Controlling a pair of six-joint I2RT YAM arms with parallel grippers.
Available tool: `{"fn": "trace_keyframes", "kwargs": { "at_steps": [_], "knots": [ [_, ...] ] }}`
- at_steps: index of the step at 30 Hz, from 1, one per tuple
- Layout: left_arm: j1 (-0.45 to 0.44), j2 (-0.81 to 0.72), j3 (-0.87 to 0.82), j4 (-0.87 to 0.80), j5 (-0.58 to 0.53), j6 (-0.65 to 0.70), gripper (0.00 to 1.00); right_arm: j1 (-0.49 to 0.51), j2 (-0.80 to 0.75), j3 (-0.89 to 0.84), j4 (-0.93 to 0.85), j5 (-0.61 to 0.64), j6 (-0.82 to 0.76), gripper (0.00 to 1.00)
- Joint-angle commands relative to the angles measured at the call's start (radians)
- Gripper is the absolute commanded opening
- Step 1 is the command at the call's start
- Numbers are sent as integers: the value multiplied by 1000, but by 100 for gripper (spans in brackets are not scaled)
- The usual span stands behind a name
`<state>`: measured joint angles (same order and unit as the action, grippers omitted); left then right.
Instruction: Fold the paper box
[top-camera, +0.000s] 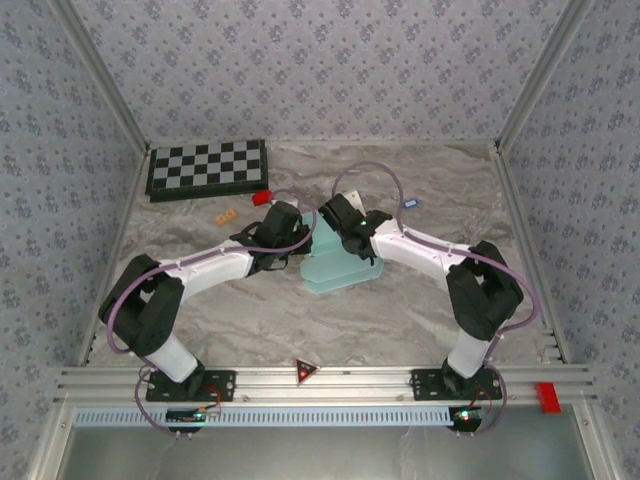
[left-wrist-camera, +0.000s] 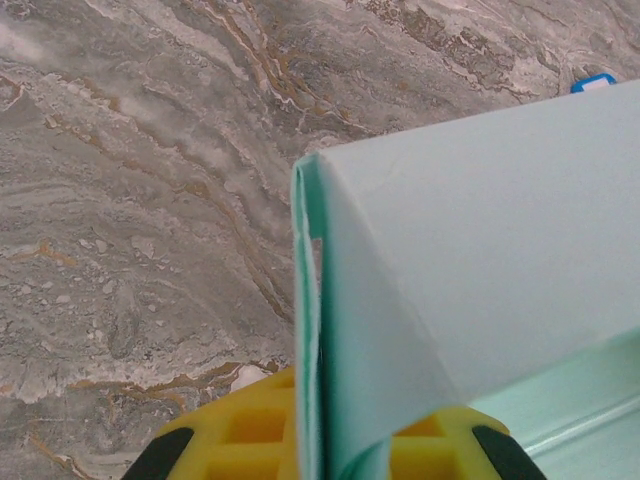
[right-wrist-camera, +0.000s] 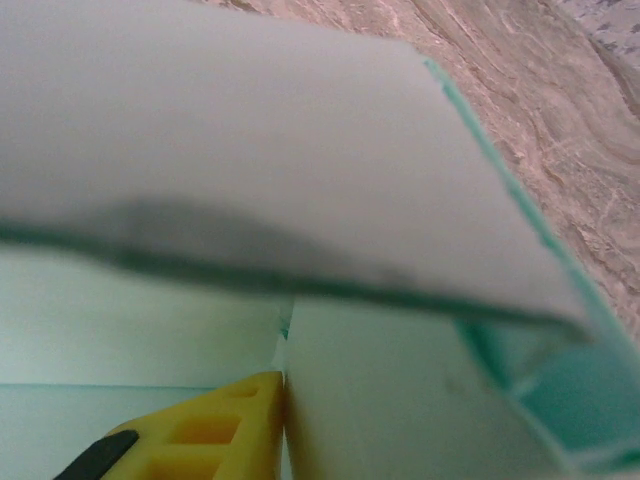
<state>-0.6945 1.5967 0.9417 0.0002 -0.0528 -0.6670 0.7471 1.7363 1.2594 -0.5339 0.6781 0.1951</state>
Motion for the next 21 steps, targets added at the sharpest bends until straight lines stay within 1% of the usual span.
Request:
{"fn": "trace_keyframes", "kwargs": {
  "at_steps": [1, 7, 13, 17, 21],
  "knots": [
    [-1, 2, 32, -33, -10, -4, 0, -6, 34, 35, -99, 139, 40, 27],
    [0, 3, 39, -43, -16, -3, 0, -8, 46, 40, -99, 143, 50, 24],
    [-1, 3, 39, -47, -21, -3, 0, -10, 54, 44, -96, 131, 58, 17],
    [-1, 3, 40, -51, -23, -4, 0, -11, 67, 55, -110, 143, 69, 13],
    [1, 4, 41, -57, -27, -4, 0, -14, 84, 68, -136, 167, 92, 12]
  ]
}}
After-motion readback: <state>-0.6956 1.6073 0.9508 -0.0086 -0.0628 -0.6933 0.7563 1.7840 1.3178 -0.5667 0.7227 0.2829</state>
